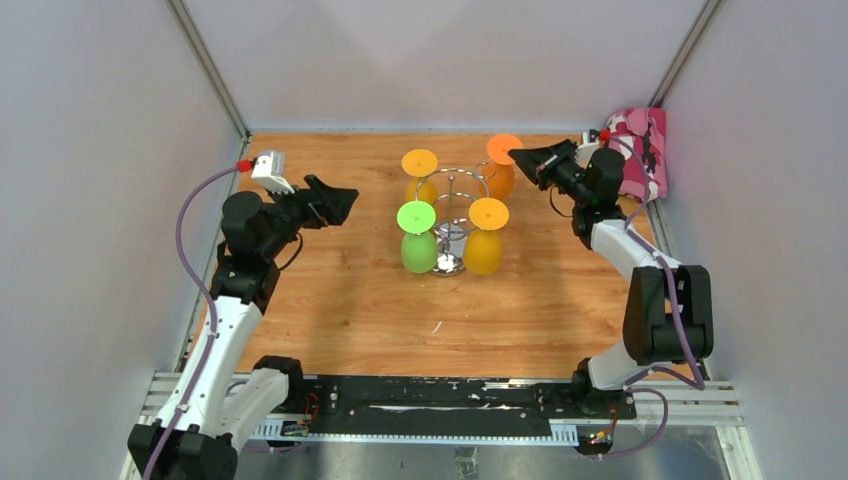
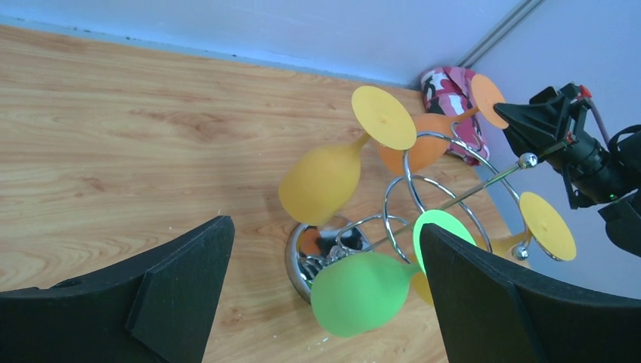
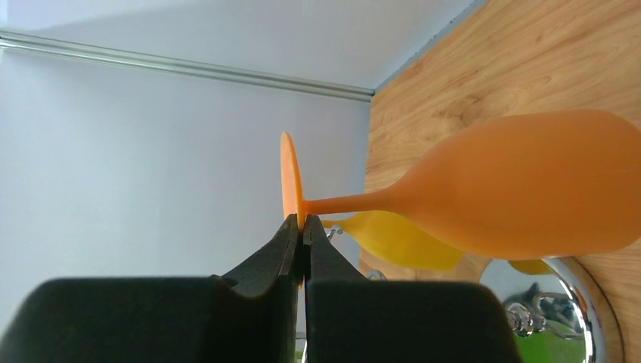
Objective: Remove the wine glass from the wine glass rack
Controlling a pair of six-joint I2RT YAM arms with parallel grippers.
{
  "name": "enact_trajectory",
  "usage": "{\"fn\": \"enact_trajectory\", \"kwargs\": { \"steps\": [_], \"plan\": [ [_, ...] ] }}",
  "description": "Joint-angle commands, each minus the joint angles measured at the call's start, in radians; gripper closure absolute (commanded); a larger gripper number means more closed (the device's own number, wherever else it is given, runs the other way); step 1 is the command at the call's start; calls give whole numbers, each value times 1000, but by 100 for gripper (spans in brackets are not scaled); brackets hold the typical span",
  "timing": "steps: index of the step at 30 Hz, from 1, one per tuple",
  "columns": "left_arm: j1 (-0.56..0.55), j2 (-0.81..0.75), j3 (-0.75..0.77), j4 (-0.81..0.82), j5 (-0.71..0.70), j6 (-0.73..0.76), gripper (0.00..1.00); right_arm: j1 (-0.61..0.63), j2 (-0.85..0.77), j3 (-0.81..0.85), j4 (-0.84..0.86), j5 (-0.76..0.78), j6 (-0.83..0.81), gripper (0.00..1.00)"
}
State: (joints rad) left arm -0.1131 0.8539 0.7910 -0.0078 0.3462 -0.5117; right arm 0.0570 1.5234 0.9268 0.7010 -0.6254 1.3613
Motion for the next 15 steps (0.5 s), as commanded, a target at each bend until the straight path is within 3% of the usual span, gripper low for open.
{"fn": "enact_trajectory", "kwargs": {
  "steps": [1, 5, 9, 15],
  "plan": [
    [7, -20, 18, 1, -7, -4, 0, -46, -42, 59, -87, 63, -99, 100],
    [6, -14, 18, 39, -6, -30, 1, -124, -61, 106, -114, 57, -131, 100],
    [7, 9, 54, 78, 0, -40, 2, -186, -82, 138, -5, -21, -62, 100],
    [7, 72, 124, 113, 18, -46, 12, -253, -131, 195, 107, -144, 31, 100]
  ]
}}
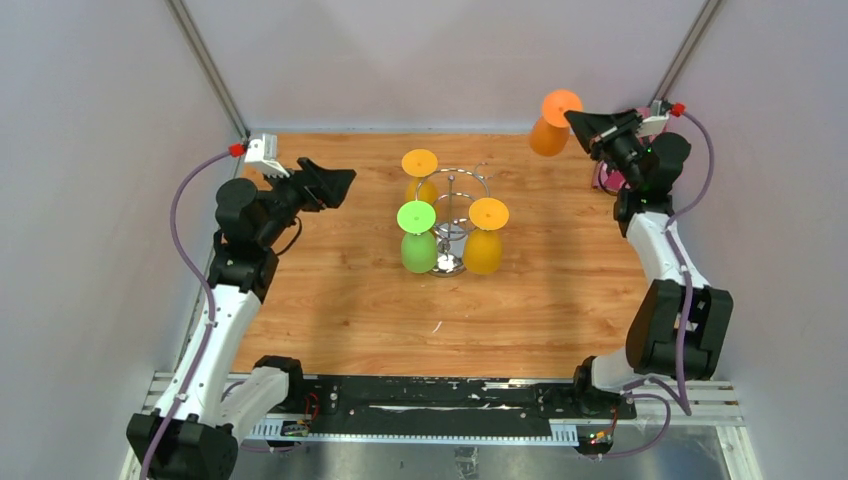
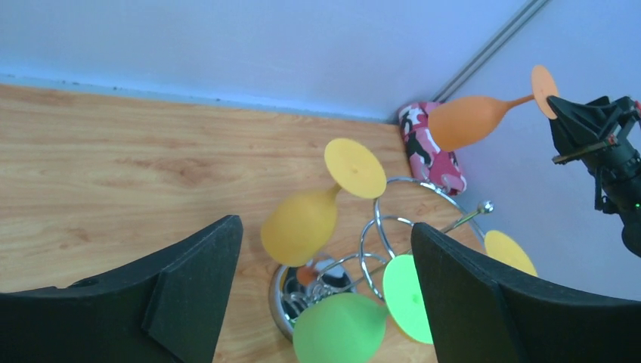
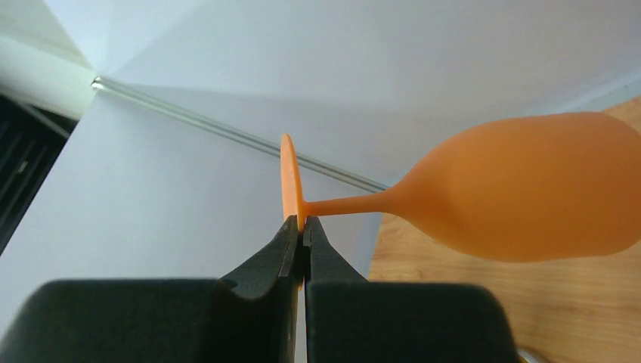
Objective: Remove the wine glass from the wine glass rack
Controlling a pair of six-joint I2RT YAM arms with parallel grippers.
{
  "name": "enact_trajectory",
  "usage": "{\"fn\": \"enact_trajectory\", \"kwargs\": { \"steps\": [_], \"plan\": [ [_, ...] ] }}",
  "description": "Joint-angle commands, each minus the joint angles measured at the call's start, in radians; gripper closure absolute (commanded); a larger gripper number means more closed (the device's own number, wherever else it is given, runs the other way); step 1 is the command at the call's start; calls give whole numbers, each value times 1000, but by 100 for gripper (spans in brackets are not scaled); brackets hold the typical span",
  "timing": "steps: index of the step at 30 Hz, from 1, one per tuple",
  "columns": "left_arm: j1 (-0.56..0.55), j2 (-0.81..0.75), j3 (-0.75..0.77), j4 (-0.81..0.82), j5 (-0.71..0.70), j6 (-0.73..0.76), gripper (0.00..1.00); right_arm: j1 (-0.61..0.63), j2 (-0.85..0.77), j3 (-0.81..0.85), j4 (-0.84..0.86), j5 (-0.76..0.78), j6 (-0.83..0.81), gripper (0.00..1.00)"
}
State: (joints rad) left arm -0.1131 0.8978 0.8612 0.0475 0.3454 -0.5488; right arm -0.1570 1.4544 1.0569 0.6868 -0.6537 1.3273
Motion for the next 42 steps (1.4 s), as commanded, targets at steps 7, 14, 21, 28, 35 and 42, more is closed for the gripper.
{"fn": "enact_trajectory", "kwargs": {
  "steps": [7, 14, 21, 28, 35, 42],
  "plan": [
    [7, 37, 79, 83, 14, -8, 28, -36, -180, 43, 337, -229, 259, 100],
    [7, 38, 97, 160, 199, -31, 11, 21, -377, 86, 216, -303, 234, 100],
    [-8, 24, 75, 282, 460, -52, 5, 130, -486, 66, 250, -330, 288, 100],
    [-73, -45, 67, 466, 612, -50, 5, 332, -434, 39, 466, -288, 327, 100],
    [-141, 10, 74, 718, 717, -213, 6, 551, -350, 73, 521, -281, 266, 100],
    [-143, 164, 26, 1269, 758, -595, 7, 593, -295, 83, 748, -278, 359, 100]
  ]
}}
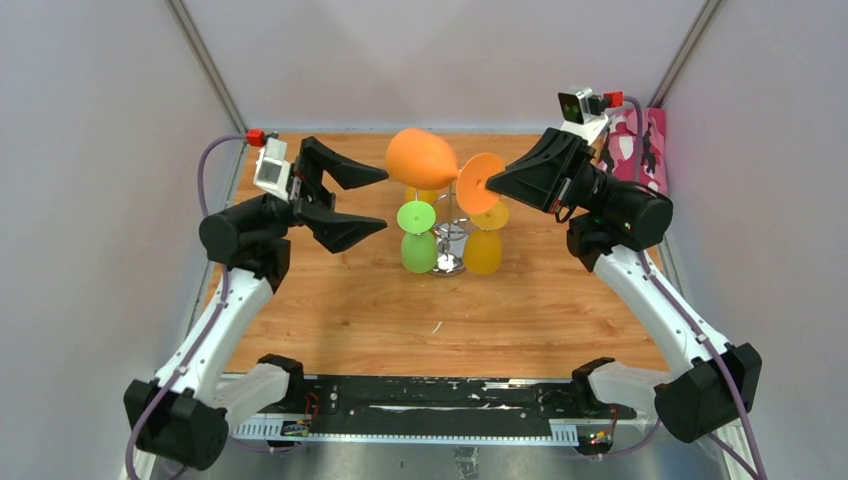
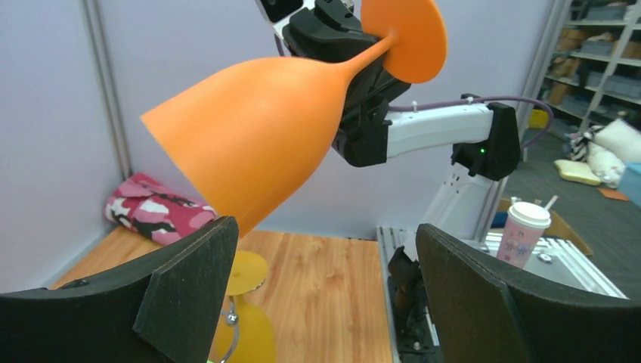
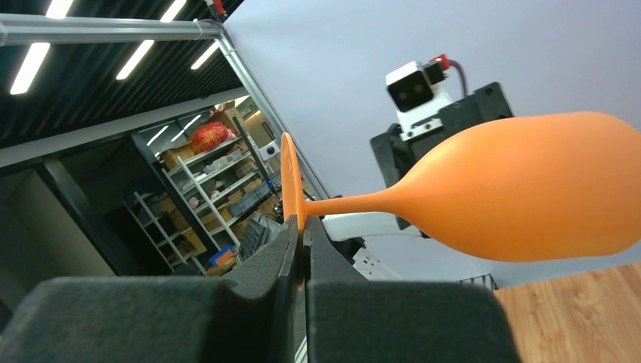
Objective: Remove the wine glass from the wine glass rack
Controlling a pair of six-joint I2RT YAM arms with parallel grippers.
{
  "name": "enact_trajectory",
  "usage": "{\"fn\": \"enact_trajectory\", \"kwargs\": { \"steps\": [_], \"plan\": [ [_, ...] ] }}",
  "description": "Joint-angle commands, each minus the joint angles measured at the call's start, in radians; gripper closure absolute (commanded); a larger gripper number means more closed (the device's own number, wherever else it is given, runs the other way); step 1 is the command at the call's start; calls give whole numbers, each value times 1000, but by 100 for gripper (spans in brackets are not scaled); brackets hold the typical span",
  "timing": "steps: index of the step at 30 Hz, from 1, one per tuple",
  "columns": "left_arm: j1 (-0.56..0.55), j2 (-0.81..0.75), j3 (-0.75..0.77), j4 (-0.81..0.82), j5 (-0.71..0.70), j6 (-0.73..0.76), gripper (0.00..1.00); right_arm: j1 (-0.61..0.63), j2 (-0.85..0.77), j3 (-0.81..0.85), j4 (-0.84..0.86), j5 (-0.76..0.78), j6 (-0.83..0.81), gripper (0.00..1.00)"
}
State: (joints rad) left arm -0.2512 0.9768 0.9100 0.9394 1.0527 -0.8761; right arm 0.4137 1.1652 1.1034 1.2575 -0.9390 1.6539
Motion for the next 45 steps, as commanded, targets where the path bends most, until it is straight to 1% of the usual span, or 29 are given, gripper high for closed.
{"fn": "enact_trajectory", "kwargs": {
  "steps": [1, 2, 4, 7, 11, 20, 25, 30, 32, 36, 41, 45],
  "plan": [
    [-5, 114, -19, 490, 53, -334, 7, 24, -4, 33, 191, 6, 34, 100],
    [-5, 143, -13, 569, 52, -420, 7, 26, 0, 28, 217, 7, 42, 100],
    [-5, 184, 2, 609, 52, -464, 8, 28, 10, 25, 267, 10, 71, 100],
    [-4, 202, -4, 610, 48, -456, 8, 32, 13, 20, 279, 12, 83, 100],
    [-4, 176, -8, 610, 47, -447, 8, 46, 28, 4, 280, 11, 80, 100],
    [-3, 134, -1, 608, 38, -458, 9, 161, 126, -22, 312, 26, 43, 100],
    [-5, 108, -36, 607, 16, -463, 14, 203, 182, 7, 331, 25, 25, 100],
    [-5, 54, -81, 607, -9, -460, 20, 213, 217, -2, 336, 31, 16, 100],
    [-5, 35, -92, 607, -19, -461, 24, 215, 232, -13, 337, 36, 14, 100],
    [-5, 2, -112, 607, -41, -465, 39, 215, 262, -21, 338, 35, 2, 100],
    [-5, -41, -137, 602, -67, -484, 64, 217, 312, -14, 338, 36, 9, 100],
    [-5, -89, -160, 507, -89, -428, 83, 229, 351, -7, 338, 36, 13, 100]
  ]
}}
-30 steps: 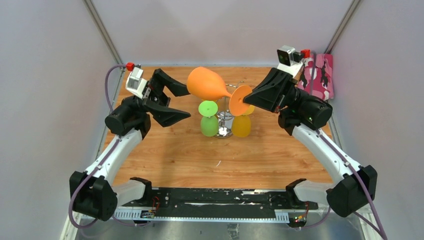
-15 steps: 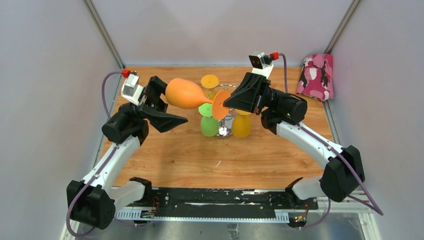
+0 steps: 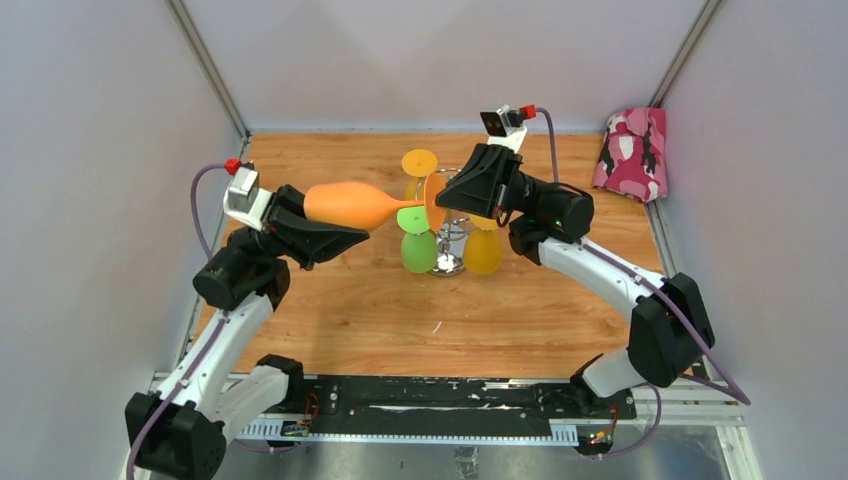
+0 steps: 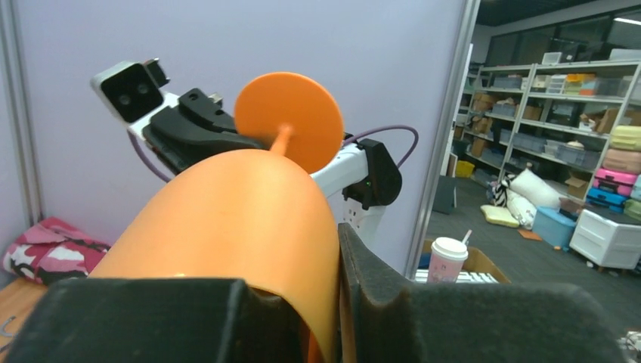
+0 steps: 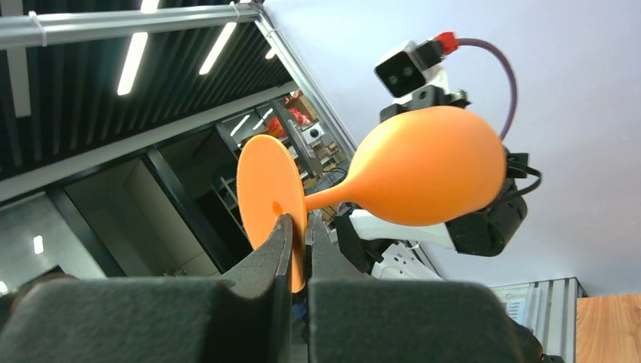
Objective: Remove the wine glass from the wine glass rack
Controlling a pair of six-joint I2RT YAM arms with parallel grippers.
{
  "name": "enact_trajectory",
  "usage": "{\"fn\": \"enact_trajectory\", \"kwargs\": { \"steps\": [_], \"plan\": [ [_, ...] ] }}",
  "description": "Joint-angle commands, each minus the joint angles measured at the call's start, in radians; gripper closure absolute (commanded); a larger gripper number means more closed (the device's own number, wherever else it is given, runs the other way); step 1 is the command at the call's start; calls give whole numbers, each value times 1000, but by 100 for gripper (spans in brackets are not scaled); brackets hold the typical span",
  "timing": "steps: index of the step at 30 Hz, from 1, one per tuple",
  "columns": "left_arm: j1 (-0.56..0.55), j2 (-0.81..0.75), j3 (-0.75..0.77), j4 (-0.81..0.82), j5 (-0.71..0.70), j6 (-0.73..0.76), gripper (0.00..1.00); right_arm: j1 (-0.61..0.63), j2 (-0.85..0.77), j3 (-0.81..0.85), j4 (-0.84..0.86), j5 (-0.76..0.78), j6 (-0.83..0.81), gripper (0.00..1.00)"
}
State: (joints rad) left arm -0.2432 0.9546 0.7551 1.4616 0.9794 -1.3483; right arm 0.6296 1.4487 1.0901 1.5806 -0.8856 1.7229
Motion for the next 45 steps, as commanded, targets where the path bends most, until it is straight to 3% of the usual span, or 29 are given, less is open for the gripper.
{"fn": "enact_trajectory", "kwargs": {
  "steps": [1, 4, 7, 10, 13, 17, 24, 27, 28, 33, 37, 39, 42, 45],
  "plan": [
    [-13, -80, -11, -46, -22, 64, 88, 18, 75, 9, 14, -18, -55, 100],
    [-13, -116, -16, -162, -39, 134, 99, 27, 94, 13, 15, -18, -57, 100],
    [-13, -148, -8, -289, -60, 201, 100, 28, 99, 12, 10, -16, -71, 96],
    [-13, -183, 7, -403, -84, 261, 100, 28, 90, 9, 6, -16, -91, 63],
    [-13, -242, 38, -591, -119, 381, 100, 27, 74, 11, -11, -23, -104, 40],
    [-12, -320, 107, -898, -193, 580, 100, 28, 52, 10, -29, -36, -108, 35],
    [-13, -352, 215, -1130, -308, 681, 100, 11, -12, -20, -68, -30, -134, 30],
    [-12, -336, 321, -1374, -450, 785, 100, -1, -73, -32, -143, -40, -194, 31],
    [-13, -316, 382, -1509, -517, 839, 100, -5, -103, -37, -187, -45, -230, 32],
    [-12, -129, 623, -1889, -807, 983, 100, -11, -320, -59, -621, -12, -548, 31],
    [-11, 117, 836, -2110, -961, 1020, 100, -11, -530, 19, -1222, 152, -935, 30],
    [-11, 235, 936, -2204, -1022, 1035, 100, -12, -590, 75, -1440, 271, -1080, 30],
    [-11, 399, 1085, -2357, -1143, 1070, 100, -12, -643, 168, -1708, 436, -1167, 30],
    [-8, 560, 1218, -2499, -1221, 1108, 100, -13, -684, 216, -1861, 577, -1216, 31]
  ]
}}
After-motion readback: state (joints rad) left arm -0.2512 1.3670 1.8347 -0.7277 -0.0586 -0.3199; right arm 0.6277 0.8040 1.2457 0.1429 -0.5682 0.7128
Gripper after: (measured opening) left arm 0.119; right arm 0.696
